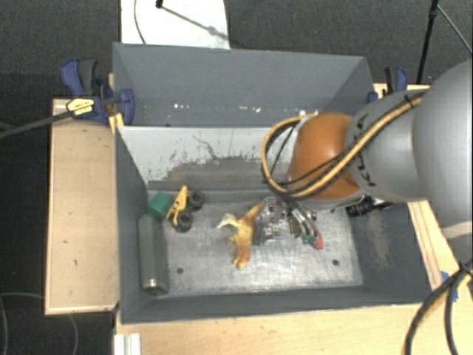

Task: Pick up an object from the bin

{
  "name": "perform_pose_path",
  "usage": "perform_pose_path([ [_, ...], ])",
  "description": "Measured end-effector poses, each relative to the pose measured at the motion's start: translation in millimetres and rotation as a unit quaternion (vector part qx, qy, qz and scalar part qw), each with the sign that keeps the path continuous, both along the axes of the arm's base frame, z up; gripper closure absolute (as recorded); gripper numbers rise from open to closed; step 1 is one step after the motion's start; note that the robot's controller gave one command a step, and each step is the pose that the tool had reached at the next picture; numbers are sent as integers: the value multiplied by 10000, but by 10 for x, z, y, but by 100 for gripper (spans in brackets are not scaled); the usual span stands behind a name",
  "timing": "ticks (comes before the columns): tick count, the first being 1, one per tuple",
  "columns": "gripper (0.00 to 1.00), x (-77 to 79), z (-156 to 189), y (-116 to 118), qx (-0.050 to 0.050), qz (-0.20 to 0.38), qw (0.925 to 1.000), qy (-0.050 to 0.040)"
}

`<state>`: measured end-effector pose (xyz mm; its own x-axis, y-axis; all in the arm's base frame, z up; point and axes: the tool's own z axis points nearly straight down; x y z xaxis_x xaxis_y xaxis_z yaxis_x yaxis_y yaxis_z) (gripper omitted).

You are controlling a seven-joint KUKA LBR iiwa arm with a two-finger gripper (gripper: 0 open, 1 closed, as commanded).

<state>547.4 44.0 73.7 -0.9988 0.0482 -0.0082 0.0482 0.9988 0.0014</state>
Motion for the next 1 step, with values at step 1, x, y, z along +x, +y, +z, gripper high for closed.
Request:
perform_pose_path([
  [1,0,-347,721,301,-9,2193,9757,-4],
])
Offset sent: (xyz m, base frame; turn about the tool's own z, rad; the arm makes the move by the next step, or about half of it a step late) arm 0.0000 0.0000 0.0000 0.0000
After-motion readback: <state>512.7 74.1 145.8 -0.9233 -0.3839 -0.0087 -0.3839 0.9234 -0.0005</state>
